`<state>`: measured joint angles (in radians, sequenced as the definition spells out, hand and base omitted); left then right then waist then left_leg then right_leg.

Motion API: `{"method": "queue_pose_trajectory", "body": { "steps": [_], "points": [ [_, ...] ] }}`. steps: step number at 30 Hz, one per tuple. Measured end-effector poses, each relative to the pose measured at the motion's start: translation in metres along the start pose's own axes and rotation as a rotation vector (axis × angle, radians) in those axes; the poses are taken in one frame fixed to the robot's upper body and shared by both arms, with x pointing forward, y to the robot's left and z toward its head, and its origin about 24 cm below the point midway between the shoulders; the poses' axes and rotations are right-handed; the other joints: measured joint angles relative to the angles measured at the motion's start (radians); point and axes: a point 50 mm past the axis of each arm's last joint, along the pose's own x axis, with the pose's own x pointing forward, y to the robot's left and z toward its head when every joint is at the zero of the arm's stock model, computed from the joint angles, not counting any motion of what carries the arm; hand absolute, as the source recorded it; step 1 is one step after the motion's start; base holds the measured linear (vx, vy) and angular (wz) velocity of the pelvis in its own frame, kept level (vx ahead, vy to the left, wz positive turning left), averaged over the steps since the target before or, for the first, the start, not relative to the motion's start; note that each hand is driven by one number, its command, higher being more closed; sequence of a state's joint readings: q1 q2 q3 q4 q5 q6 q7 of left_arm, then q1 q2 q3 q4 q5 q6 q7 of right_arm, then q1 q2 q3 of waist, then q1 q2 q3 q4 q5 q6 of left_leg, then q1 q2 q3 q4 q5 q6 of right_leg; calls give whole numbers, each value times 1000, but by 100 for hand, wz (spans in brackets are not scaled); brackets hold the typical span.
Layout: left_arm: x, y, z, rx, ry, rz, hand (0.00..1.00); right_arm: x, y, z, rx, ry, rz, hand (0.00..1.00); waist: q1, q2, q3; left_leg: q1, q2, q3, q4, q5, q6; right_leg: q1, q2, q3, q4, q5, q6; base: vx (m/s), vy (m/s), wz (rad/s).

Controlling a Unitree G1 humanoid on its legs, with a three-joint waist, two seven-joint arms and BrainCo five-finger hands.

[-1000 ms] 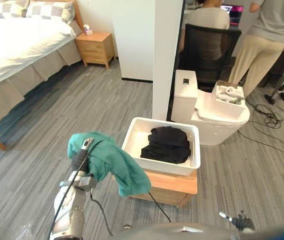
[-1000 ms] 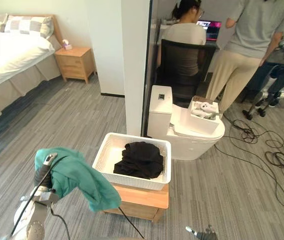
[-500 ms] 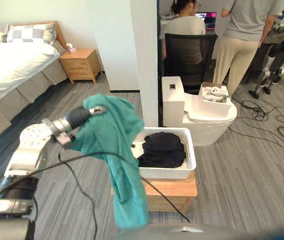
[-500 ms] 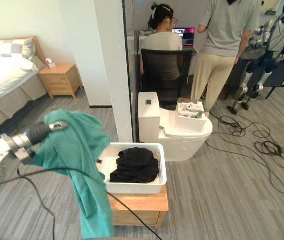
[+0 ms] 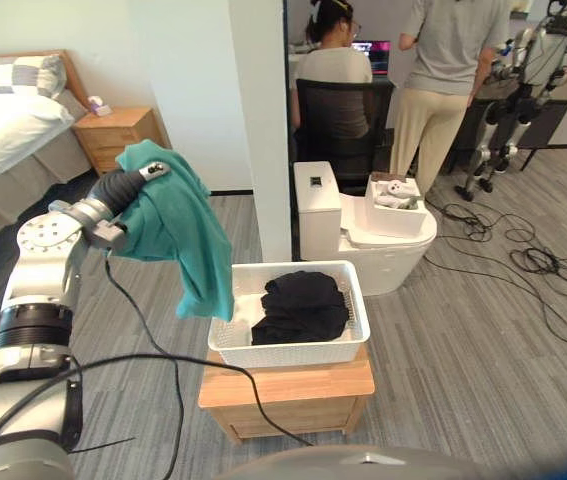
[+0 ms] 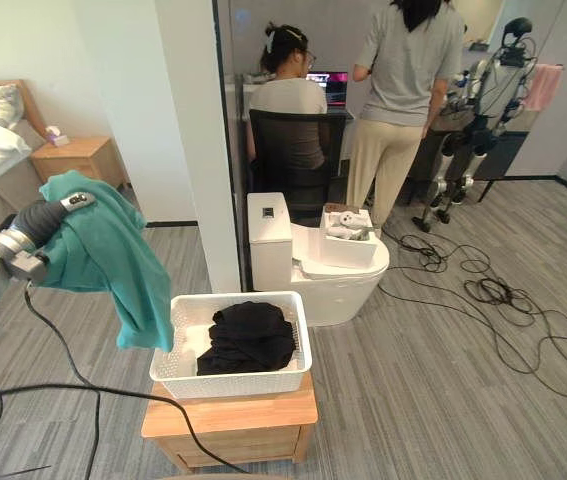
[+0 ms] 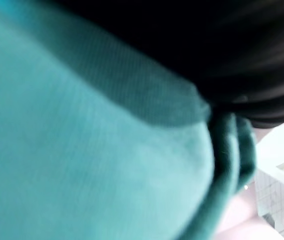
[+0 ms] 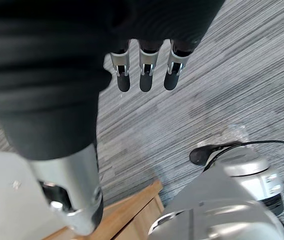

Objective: Tidy the bed and pick cloth on bed and put in laundry

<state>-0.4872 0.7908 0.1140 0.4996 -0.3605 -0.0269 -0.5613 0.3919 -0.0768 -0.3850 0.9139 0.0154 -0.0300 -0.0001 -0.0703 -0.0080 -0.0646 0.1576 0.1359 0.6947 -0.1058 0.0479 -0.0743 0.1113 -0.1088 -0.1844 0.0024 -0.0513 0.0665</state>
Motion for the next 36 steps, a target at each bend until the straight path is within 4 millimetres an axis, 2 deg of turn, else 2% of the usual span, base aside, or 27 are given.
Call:
{"method": "queue_pose_trajectory", "body": {
  "steps": [4,6,9,11,14,17,18,21,22,25,28,32,36],
  "points": [
    [3,-1,-1,19,-19,73,100,-3,-3,-8,-1,19,-4,0,-10,2,1,2,4,9,0,1,-3,-4,6,10,0,2,0,-9,-7,-7],
    [6,-5,-6,2,-29,122,100,-3,-3,-7,-5,2,5,0,-21,5,2,-1,7,10,0,0,-7,-11,4,31,1,5,-3,-14,3,-8],
    [9,-9,-8,-19,-38,161,100,-2,-3,-5,-12,-14,14,0,-22,6,3,-9,11,21,-1,1,-9,-37,9,59,12,7,-6,-25,4,-20],
    [14,-11,-2,11,-49,172,100,-2,1,-5,-31,-15,37,0,-22,3,5,-29,16,34,-1,4,-10,-66,14,73,14,13,-14,-41,-12,-23],
    [30,-13,21,73,-104,172,100,-1,14,0,-61,-28,92,0,-21,-12,21,-91,27,41,0,18,-2,-135,27,90,17,32,-25,-70,-25,-15],
    [45,-13,52,128,-183,211,100,2,29,20,-47,-89,147,0,-19,-36,76,-164,41,67,0,42,3,-224,43,114,26,49,-36,-108,-40,-22],
    [49,-10,67,141,-223,243,100,3,36,33,-35,-134,172,0,-20,-54,106,-197,47,70,0,56,7,-260,48,115,25,60,-39,-91,-44,-10],
    [59,-4,92,158,-274,307,100,3,43,54,9,-219,207,0,-21,-68,165,-273,57,90,0,84,18,-342,57,120,9,104,-44,-104,-31,-20],
    [64,-3,101,154,-281,323,100,2,45,63,32,-262,220,0,-26,-75,209,-286,60,92,0,95,22,-355,61,123,5,116,-48,-51,2,-16],
    [69,-3,114,143,-310,335,100,1,44,71,30,-306,234,0,-36,-83,237,-323,62,93,1,97,25,-399,65,140,5,132,-42,-24,11,-12],
    [71,-1,127,143,-341,339,100,-1,47,79,21,-349,253,0,-37,-78,273,-347,62,90,3,109,32,-422,66,143,5,143,-41,3,15,-2],
    [72,-2,126,128,-318,335,100,-4,50,87,39,-393,280,0,-32,-75,299,-368,63,86,7,112,33,-442,67,143,7,143,-41,-5,7,2],
    [75,-6,124,106,-317,318,100,-6,48,104,44,-457,291,0,-27,-60,356,-387,60,67,6,114,35,-453,65,138,8,143,-43,-40,4,8]
  ]
}}
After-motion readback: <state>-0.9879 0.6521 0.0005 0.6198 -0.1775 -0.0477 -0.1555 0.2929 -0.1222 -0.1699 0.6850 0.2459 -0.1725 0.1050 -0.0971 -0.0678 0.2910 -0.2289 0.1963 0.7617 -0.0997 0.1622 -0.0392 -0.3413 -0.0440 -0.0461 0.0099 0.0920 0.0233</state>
